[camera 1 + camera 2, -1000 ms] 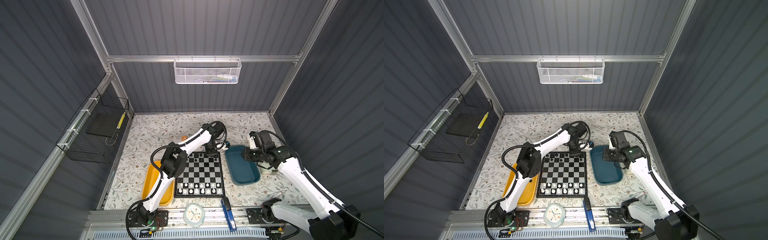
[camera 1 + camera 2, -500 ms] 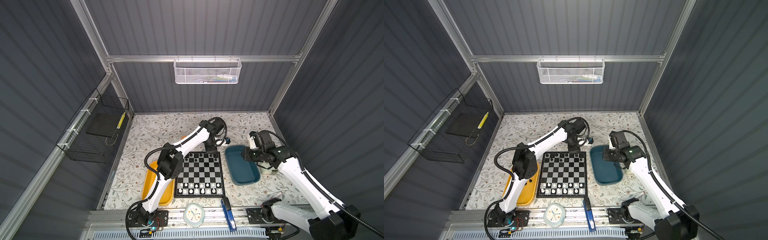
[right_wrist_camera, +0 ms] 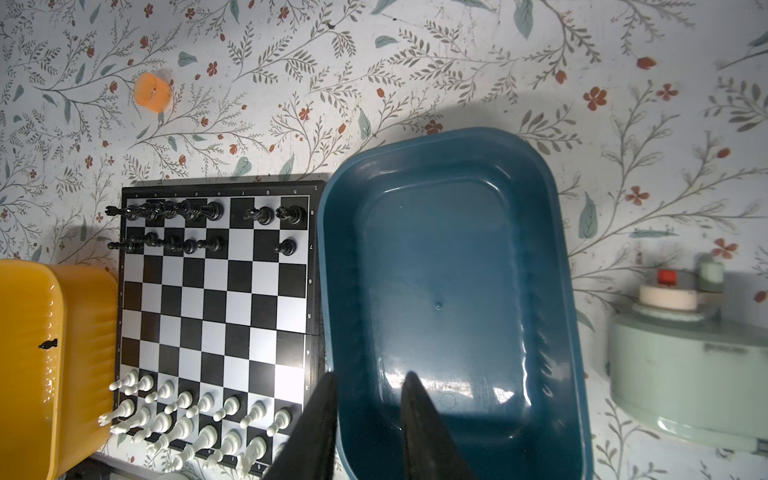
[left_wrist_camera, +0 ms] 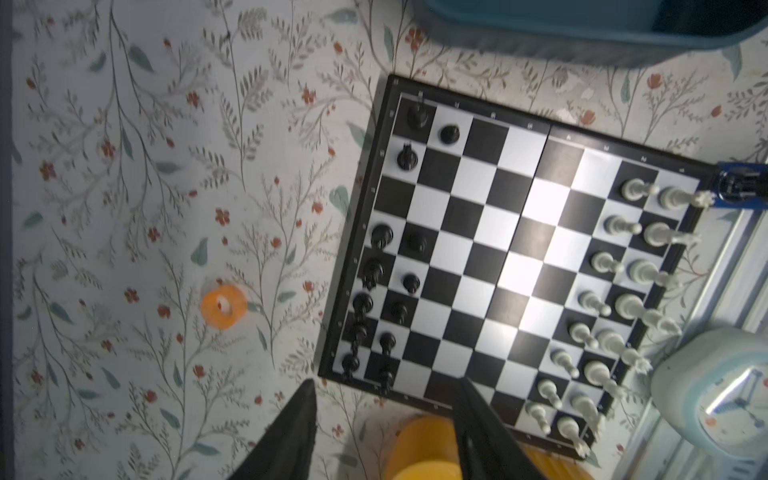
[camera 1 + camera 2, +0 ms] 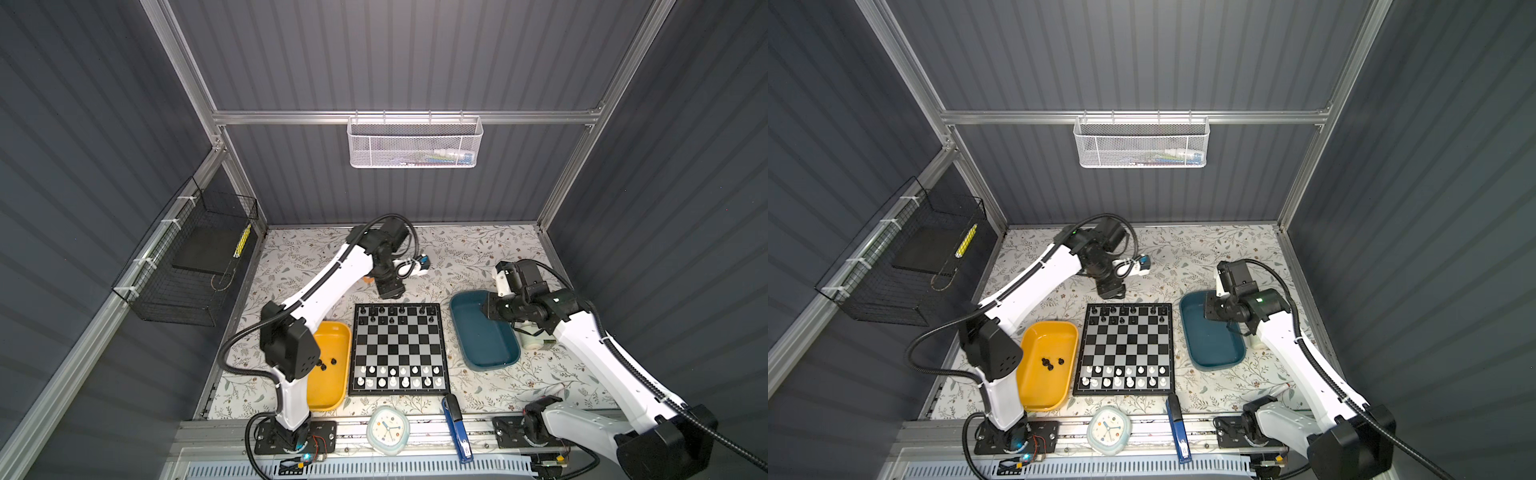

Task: Set up the chess pieces on the board
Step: 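Move the left gripper back over the yellow tray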

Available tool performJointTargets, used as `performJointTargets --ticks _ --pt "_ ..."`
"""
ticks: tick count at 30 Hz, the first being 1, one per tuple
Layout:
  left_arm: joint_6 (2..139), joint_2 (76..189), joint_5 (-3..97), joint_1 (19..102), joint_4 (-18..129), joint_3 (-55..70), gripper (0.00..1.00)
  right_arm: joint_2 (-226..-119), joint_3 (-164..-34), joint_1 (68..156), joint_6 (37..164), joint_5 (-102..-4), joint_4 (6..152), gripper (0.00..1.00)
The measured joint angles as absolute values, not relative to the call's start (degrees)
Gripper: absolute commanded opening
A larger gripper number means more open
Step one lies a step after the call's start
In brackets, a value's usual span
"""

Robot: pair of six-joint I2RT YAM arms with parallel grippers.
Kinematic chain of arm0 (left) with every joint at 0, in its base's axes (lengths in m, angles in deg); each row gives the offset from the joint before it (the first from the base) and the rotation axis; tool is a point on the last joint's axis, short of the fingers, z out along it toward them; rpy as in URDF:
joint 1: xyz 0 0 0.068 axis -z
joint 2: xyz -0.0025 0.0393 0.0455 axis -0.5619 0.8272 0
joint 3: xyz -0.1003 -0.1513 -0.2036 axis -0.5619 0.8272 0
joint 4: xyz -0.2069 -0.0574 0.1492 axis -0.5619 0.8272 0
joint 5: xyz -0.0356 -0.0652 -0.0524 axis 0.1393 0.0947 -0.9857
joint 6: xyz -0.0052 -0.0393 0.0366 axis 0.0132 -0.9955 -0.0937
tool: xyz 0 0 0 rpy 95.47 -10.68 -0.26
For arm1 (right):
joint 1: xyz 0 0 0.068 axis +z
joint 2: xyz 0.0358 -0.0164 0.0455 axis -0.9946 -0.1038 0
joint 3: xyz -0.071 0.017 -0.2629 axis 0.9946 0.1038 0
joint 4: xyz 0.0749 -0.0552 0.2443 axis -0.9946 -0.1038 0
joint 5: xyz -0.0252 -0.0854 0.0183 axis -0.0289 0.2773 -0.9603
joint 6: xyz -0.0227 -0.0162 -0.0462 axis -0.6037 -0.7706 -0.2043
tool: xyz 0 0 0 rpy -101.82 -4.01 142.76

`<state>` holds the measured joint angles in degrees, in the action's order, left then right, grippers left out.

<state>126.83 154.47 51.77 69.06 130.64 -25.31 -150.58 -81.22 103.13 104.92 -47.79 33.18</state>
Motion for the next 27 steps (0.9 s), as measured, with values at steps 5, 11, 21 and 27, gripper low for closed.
performJointTargets --ticks 5,11,21,27 --pt "126.59 144.73 51.66 62.85 131.47 -11.35 0.52 -153.32 -81.85 103.09 103.85 -48.38 33.33 0.29" --pt "128.82 135.68 51.48 56.03 132.15 2.86 0.52 -154.5 -82.55 103.09 103.19 -49.01 33.31 0.29" --pt "135.62 132.33 51.72 45.02 129.49 18.95 0.5 -154.47 -82.64 103.09 103.28 -49.18 33.68 0.29" --pt "137.39 132.35 51.72 40.6 127.1 22.38 0.46 -154.39 -82.64 103.09 103.46 -49.18 33.7 0.29"
